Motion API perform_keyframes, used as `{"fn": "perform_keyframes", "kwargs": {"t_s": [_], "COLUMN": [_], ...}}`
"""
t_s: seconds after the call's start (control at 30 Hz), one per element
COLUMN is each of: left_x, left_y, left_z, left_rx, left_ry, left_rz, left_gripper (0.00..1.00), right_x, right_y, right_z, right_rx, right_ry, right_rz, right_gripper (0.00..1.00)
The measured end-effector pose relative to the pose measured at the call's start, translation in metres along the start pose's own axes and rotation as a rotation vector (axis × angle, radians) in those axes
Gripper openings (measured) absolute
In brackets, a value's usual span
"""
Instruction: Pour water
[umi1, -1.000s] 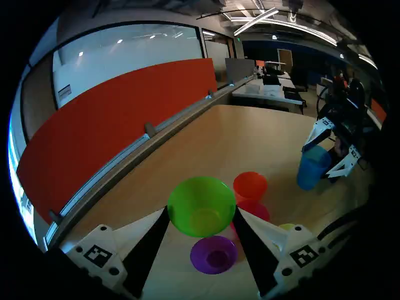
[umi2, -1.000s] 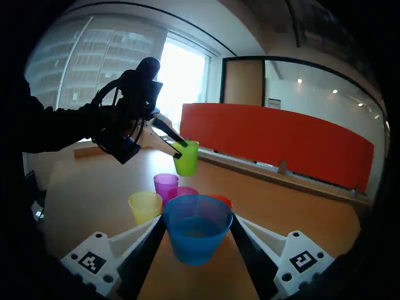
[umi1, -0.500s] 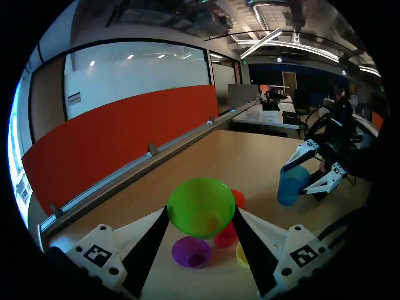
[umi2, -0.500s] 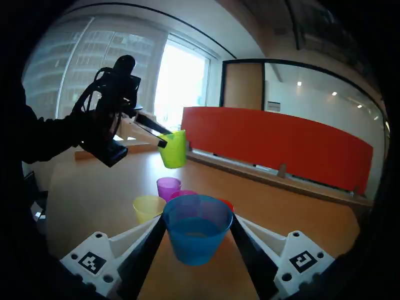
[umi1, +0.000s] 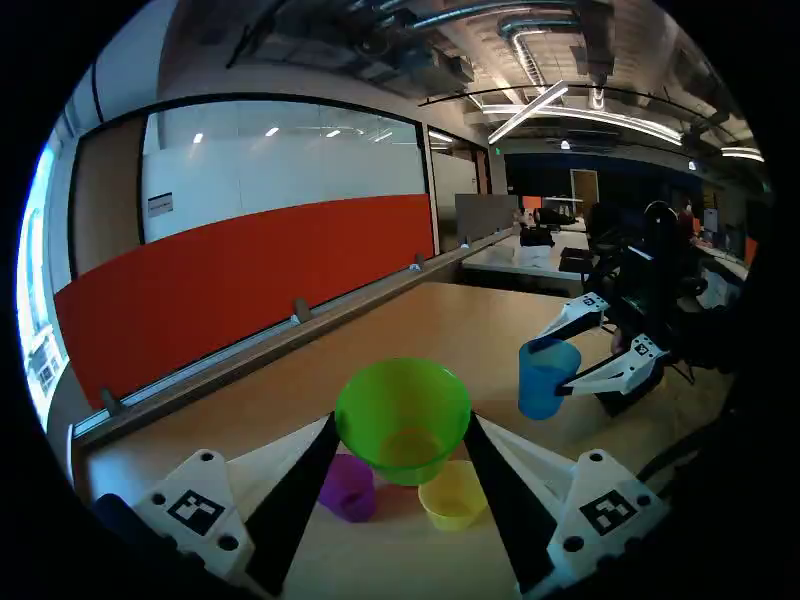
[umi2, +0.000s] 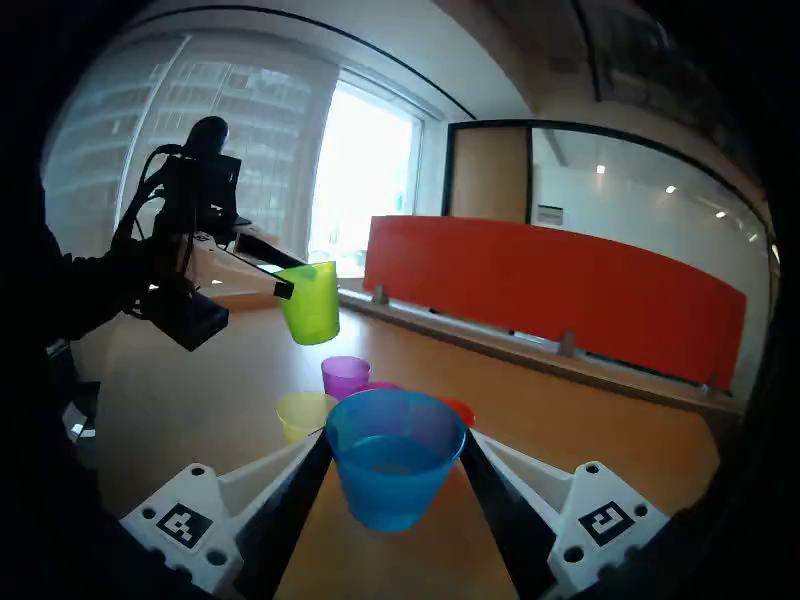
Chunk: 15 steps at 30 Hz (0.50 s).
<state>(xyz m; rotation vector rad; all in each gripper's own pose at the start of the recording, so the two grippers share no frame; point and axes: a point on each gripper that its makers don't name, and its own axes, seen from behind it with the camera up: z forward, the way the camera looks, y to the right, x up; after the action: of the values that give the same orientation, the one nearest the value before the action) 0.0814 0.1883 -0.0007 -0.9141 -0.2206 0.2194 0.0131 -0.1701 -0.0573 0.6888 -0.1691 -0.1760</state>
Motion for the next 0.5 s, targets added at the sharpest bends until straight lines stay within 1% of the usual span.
{"fn": "perform_keyframes", "kwargs": {"t_s": [0.2, 0.5], "left_x": [-0.006, -0.018], "left_y": [0.014, 0.027], "left_z": [-0.014, -0.030], "left_rx": [0.007, 0.036], "left_ry": [0.032, 0.056], "left_rz": [-0.031, -0.060], "left_gripper": [0.88, 0.88], "right_x": [-0.001, -0.007], "right_y": [-0.005, -0.010], "right_z": [0.000, 0.001], "right_rx": [0.006, 0.011], "right_ry": [0.001, -0.008], "right_rz": [0.001, 0.002], "right_gripper": [0.92, 0.92]}}
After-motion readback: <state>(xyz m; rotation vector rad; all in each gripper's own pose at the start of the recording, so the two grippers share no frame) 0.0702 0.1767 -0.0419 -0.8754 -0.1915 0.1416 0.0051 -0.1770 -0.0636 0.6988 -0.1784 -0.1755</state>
